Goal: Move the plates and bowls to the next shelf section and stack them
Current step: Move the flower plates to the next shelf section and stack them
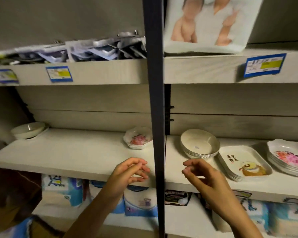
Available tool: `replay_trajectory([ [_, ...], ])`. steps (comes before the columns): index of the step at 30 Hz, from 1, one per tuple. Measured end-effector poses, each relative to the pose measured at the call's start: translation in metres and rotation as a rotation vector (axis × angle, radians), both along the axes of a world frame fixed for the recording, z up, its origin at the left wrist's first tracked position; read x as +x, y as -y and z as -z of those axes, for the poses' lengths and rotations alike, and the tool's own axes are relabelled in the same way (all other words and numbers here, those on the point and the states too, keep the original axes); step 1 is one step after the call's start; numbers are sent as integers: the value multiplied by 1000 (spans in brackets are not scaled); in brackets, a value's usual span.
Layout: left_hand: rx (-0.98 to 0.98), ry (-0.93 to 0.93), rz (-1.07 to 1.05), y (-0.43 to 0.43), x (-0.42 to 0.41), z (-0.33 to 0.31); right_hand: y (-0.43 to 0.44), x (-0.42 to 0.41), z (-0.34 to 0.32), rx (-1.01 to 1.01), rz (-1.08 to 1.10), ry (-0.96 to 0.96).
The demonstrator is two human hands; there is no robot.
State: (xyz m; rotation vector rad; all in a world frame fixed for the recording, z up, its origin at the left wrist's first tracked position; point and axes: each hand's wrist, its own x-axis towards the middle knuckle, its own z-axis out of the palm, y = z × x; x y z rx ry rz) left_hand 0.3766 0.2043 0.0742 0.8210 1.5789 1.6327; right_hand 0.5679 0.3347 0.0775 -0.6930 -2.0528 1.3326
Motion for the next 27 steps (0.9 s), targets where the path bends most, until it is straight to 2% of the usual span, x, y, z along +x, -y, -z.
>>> replay_trajectory([
  [13, -102, 89, -153, 60, -105, 23, 56, -112, 0, -20, -56, 126],
  [21, -246, 161, -103, 73, -193, 42, 74, -191, 19, -28, 37, 184],
  [27, -325, 49, -1, 52, -256, 46, 74, -232, 20, -12, 146, 235],
])
